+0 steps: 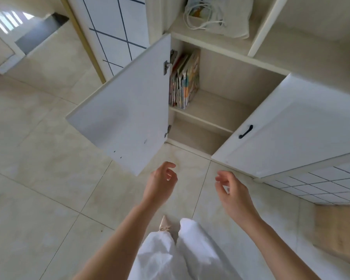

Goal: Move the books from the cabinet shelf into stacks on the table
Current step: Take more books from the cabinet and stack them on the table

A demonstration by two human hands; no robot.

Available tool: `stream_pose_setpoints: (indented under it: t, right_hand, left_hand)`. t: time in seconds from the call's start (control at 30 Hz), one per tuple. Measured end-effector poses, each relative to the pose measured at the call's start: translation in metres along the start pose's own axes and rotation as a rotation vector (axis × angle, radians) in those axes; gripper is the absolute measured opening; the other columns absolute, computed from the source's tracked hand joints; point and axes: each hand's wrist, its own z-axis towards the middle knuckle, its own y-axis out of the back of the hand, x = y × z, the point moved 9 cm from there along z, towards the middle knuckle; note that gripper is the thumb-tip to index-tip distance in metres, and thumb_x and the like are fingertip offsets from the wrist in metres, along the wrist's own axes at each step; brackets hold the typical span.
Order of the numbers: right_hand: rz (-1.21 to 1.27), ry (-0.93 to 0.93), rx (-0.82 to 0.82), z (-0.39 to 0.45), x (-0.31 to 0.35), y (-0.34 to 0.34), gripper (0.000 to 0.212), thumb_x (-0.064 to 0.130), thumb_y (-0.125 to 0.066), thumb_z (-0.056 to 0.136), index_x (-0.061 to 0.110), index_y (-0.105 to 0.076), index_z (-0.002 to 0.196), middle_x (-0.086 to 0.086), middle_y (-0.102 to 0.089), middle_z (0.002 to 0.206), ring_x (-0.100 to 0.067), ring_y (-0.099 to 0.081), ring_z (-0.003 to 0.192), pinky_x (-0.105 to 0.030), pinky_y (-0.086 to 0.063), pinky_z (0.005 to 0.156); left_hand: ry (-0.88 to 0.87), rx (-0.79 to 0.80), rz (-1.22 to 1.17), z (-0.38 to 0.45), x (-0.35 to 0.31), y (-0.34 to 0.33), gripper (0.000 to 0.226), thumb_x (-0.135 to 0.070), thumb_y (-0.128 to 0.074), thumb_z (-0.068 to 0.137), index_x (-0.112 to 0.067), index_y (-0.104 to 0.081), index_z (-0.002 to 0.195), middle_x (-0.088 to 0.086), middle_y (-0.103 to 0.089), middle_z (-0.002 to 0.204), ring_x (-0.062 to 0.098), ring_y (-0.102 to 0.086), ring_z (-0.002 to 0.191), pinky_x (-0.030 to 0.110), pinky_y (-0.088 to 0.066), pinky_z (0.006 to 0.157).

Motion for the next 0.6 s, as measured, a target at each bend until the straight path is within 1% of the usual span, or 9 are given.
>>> stream_pose_setpoints:
  t: [0.07, 0.17, 0.23, 0.27, 0.33, 0.4, 0.5, 0.53, 0.6]
  right_hand:
    - [0.004, 0.006, -0.006, 0.027, 0.012, 0.007, 0.024, 0.018, -0.054, 0.094, 0.021, -0.055, 0.118, 0.005, -0.064, 0.107, -0.011, -0.058, 0.106, -0.023, -0.041, 0.09]
    - [0.009, 0.015, 0.003, 0.071, 0.03, 0.019, 0.023, 0.016, -0.055, 0.094, 0.02, -0.056, 0.116, 0.005, -0.064, 0.104, -0.013, -0.058, 0.104, -0.03, -0.045, 0.094]
    - [0.005, 0.037, 0.013, 0.106, 0.042, 0.026, 0.023, 0.015, -0.056, 0.093, 0.017, -0.057, 0.116, 0.004, -0.065, 0.103, -0.013, -0.059, 0.102, -0.029, -0.046, 0.093]
    - [-0.002, 0.046, 0.022, 0.122, 0.049, 0.029, 0.024, 0.014, -0.056, 0.093, 0.015, -0.058, 0.117, 0.003, -0.065, 0.103, -0.013, -0.059, 0.101, -0.026, -0.045, 0.091]
    - [-0.014, 0.064, 0.06, 0.165, 0.058, 0.034, 0.026, 0.014, -0.057, 0.093, 0.013, -0.059, 0.119, 0.003, -0.065, 0.103, -0.012, -0.059, 0.099, -0.02, -0.041, 0.086]
    - [-0.004, 0.067, 0.091, 0.196, 0.065, 0.037, 0.026, 0.015, -0.056, 0.093, 0.013, -0.058, 0.119, 0.003, -0.064, 0.102, -0.012, -0.059, 0.097, -0.02, -0.041, 0.085]
    - [-0.009, 0.055, 0.146, 0.252, 0.07, 0.037, 0.027, 0.019, -0.056, 0.095, 0.014, -0.057, 0.121, 0.006, -0.061, 0.1, -0.013, -0.059, 0.098, -0.023, -0.041, 0.084]
    - [-0.021, 0.039, 0.166, 0.273, 0.07, 0.036, 0.028, 0.021, -0.055, 0.095, 0.016, -0.056, 0.122, 0.007, -0.06, 0.1, -0.013, -0.059, 0.1, -0.025, -0.042, 0.086]
    - [-0.031, 0.019, 0.194, 0.309, 0.073, 0.032, 0.031, 0.026, -0.054, 0.092, 0.02, -0.055, 0.123, 0.004, -0.062, 0.108, -0.016, -0.059, 0.105, -0.037, -0.048, 0.095]
  left_hand:
    - [-0.001, 0.001, 0.002, 0.029, -0.013, 0.001, 0.027, -0.014, -0.052, 0.089, -0.025, -0.062, 0.112, -0.002, -0.07, 0.092, 0.014, -0.063, 0.088, 0.023, -0.047, 0.071]
    - [0.026, 0.011, -0.025, 0.068, -0.031, -0.004, 0.028, -0.016, -0.052, 0.088, -0.028, -0.062, 0.112, -0.005, -0.069, 0.093, 0.011, -0.062, 0.086, 0.019, -0.045, 0.061]
    - [0.036, 0.005, -0.043, 0.095, -0.042, -0.009, 0.029, -0.016, -0.053, 0.088, -0.028, -0.061, 0.112, -0.007, -0.068, 0.094, 0.005, -0.06, 0.08, 0.011, -0.042, 0.056]
    - [0.037, 0.0, -0.058, 0.107, -0.048, -0.012, 0.029, -0.015, -0.053, 0.088, -0.027, -0.061, 0.113, -0.008, -0.067, 0.094, 0.001, -0.059, 0.077, 0.007, -0.041, 0.053]
    - [0.041, -0.026, -0.08, 0.138, -0.06, -0.019, 0.029, -0.014, -0.053, 0.089, -0.023, -0.062, 0.114, -0.007, -0.066, 0.095, -0.001, -0.058, 0.076, 0.003, -0.041, 0.057]
    - [0.038, -0.031, -0.085, 0.156, -0.072, -0.024, 0.029, -0.012, -0.054, 0.088, -0.02, -0.061, 0.115, -0.006, -0.066, 0.097, 0.005, -0.06, 0.079, 0.006, -0.042, 0.064]
    - [0.074, -0.05, -0.13, 0.192, -0.08, -0.037, 0.032, -0.01, -0.055, 0.087, -0.019, -0.061, 0.116, -0.003, -0.066, 0.105, 0.012, -0.062, 0.088, 0.023, -0.05, 0.079]
    - [0.09, -0.053, -0.144, 0.205, -0.081, -0.042, 0.032, -0.01, -0.055, 0.086, -0.019, -0.061, 0.117, -0.002, -0.066, 0.109, 0.014, -0.063, 0.09, 0.026, -0.051, 0.082]
    - [0.104, -0.064, -0.162, 0.227, -0.081, -0.048, 0.033, -0.01, -0.056, 0.087, -0.018, -0.06, 0.119, 0.0, -0.065, 0.116, 0.016, -0.063, 0.097, 0.03, -0.051, 0.088]
